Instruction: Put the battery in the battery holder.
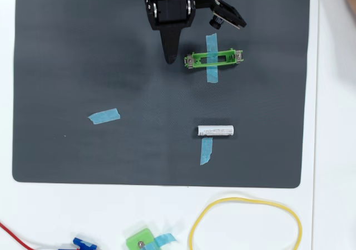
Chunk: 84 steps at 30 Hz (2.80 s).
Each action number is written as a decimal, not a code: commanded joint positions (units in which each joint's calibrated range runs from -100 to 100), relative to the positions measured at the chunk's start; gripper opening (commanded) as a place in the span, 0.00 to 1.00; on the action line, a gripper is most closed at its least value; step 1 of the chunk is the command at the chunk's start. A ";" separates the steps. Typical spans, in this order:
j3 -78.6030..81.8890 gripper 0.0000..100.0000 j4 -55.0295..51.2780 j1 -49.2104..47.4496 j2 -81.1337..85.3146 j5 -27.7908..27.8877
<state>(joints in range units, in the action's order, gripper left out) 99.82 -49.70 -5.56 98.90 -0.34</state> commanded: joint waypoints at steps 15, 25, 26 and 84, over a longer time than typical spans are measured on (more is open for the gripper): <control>0.18 0.00 -0.13 -0.31 0.51 0.02; 0.18 0.00 -0.13 -0.93 0.51 0.34; 0.18 0.00 -0.13 -0.72 0.51 0.34; -83.61 0.09 -3.97 -22.62 -96.55 -12.91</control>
<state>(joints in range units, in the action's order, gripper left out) 20.05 -54.61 -30.60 1.95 -13.14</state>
